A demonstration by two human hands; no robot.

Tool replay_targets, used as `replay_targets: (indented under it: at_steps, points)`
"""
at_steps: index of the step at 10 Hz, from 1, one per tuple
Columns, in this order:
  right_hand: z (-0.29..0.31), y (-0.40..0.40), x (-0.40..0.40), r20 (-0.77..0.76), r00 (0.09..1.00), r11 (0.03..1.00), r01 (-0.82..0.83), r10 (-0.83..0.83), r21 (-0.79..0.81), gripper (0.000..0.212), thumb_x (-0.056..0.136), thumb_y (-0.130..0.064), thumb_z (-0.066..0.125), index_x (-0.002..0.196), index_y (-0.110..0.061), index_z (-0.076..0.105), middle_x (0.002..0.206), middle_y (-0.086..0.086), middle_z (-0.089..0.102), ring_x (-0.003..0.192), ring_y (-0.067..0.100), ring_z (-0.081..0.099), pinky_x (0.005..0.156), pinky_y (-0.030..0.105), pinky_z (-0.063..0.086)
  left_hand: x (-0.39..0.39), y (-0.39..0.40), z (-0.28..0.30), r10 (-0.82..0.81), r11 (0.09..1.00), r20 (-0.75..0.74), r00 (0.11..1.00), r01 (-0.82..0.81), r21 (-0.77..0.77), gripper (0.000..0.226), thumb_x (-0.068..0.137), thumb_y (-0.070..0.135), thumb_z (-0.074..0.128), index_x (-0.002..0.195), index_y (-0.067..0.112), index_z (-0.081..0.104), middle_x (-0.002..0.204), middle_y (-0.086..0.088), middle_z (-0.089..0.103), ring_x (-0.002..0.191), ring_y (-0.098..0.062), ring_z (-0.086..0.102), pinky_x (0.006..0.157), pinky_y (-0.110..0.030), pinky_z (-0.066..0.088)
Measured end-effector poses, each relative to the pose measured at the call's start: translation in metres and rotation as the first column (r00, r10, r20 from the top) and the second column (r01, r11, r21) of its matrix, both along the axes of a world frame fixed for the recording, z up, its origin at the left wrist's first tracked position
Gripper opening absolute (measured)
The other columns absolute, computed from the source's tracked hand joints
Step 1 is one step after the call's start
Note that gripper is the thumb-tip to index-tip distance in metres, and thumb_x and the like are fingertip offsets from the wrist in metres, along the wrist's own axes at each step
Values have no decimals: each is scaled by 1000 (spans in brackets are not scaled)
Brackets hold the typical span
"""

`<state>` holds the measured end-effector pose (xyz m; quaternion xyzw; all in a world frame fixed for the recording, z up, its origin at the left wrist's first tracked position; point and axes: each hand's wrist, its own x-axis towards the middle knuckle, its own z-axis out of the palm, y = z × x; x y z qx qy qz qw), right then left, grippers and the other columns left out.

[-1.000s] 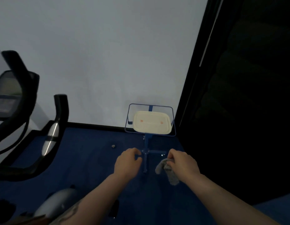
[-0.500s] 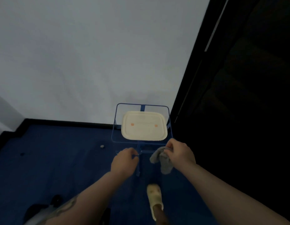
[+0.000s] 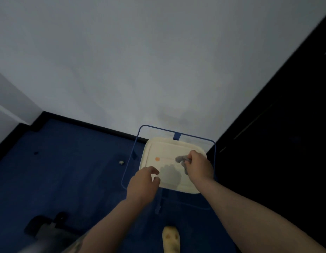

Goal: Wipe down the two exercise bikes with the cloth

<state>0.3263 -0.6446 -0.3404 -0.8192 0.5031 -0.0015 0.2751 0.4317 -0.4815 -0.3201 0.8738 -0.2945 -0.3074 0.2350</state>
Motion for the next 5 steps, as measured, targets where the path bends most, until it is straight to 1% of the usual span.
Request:
replay_targets:
  at_steps: [1,2,3,4,5]
  points:
    - [-32,-8,26,-27,998,995,-46,48,86,13,94,-16,45,83,-19,50,98,0,60,82,18,58,64,27,44,11,-4,-19,72,997,-1,997,-72,20,25,90,28,50,114,30,60,118,5,59,97,-14,58,83,-35,51]
    - [-61,-4,43,-129,987,981,-74,98,180,12,94,-16,45,94,-15,57,103,9,60,86,21,56,63,24,40,16,-8,-35,90,995,-7,996,-90,43,25,90,27,50,113,30,60,116,6,59,95,-13,59,80,-33,51]
    - [-78,2,50,-220,962,973,-117,161,198,23,96,-16,45,115,-10,56,104,14,64,93,28,60,67,31,43,15,-8,-45,91,993,-8,996,-91,69,24,89,28,49,111,31,60,112,6,60,95,-14,59,79,-34,51]
    - [-70,7,49,-231,959,970,-112,162,214,22,99,-23,44,109,-11,60,104,13,66,93,29,62,72,36,51,12,-6,-46,93,991,-27,995,-90,98,26,90,28,48,112,31,60,117,6,60,102,-15,57,82,-35,51]
    - [-53,12,43,-186,970,980,-129,156,152,21,99,-25,45,107,-12,60,105,11,65,93,28,62,70,34,50,9,1,-41,100,991,-33,994,-97,97,26,90,30,48,113,30,60,120,6,60,106,-16,57,84,-35,50]
